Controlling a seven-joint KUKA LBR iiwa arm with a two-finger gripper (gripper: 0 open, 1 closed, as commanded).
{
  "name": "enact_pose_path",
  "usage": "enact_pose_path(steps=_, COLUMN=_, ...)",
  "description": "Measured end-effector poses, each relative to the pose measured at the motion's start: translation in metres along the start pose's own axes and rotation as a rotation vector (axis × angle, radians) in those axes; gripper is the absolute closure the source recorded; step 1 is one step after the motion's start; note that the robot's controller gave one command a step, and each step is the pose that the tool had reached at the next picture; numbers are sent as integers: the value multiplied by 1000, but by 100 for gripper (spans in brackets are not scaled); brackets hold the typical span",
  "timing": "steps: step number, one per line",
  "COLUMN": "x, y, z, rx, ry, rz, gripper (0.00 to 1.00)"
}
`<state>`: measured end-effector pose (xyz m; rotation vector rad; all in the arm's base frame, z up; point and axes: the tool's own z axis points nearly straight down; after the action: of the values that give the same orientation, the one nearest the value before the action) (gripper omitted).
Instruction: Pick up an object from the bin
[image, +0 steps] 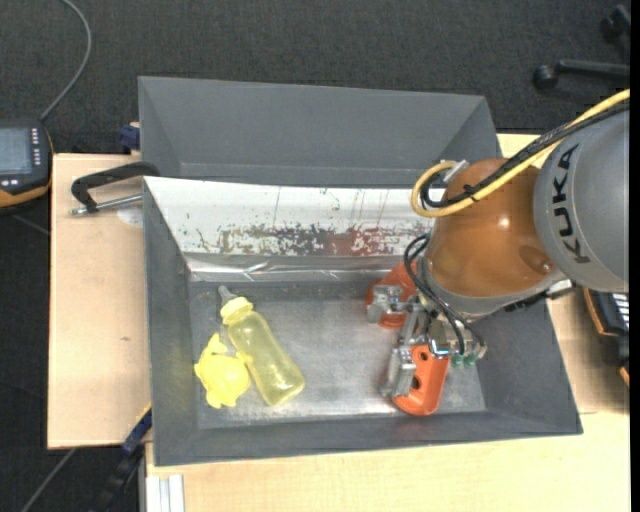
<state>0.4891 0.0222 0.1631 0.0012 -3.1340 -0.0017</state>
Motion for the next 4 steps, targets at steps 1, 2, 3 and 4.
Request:
enact_pose_path(steps=1, x=-2, y=0, z=-4, rx=0, ry=-9, rz=1, gripper=0)
enact_pose_path(steps=2, x=-10, y=-35, z=19, rx=-1, ry=-8, rz=-102, gripper=0)
enact_pose_path(steps=3, x=-22, y=-71, z=77, rx=2, ry=-14, rz=-198, gripper=0)
enact_pose_path(steps=4, x=-25, y=-93, z=130, rx=0, ry=-8, rz=-216, gripper=0)
